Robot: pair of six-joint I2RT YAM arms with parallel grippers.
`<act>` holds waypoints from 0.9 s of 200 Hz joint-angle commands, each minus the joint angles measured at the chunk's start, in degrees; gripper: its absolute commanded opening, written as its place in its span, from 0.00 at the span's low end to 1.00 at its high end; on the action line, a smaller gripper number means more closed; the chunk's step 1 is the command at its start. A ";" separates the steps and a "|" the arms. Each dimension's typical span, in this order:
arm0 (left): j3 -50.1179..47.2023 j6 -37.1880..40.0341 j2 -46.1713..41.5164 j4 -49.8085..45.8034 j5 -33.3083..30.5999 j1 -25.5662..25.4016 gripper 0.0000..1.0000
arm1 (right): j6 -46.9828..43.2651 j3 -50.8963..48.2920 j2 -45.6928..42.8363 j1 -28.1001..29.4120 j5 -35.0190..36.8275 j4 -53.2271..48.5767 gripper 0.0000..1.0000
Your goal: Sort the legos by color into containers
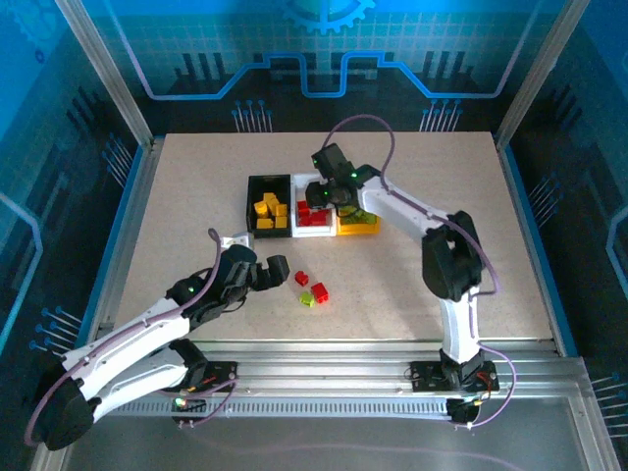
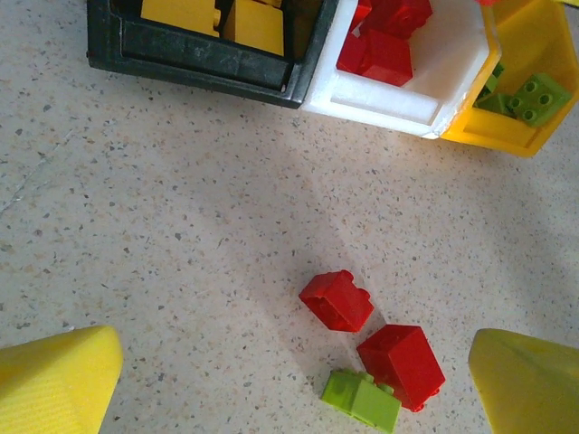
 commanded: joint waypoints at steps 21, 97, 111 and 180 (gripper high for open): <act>-1.08 0.44 0.76 -1.15 2.83 0.51 0.99 | -0.27 11.48 7.08 -1.22 -1.22 -7.15 0.55; 2.90 4.37 11.39 4.20 9.66 0.73 0.95 | 1.33 -5.73 -10.31 0.20 -2.08 1.29 0.65; 5.91 4.65 17.14 4.59 11.11 0.59 0.86 | 1.72 -11.43 -14.36 0.60 -1.98 3.25 0.65; 14.97 4.25 36.03 5.89 11.04 -1.24 0.76 | 2.71 -28.93 -28.88 -0.06 -1.39 6.87 0.65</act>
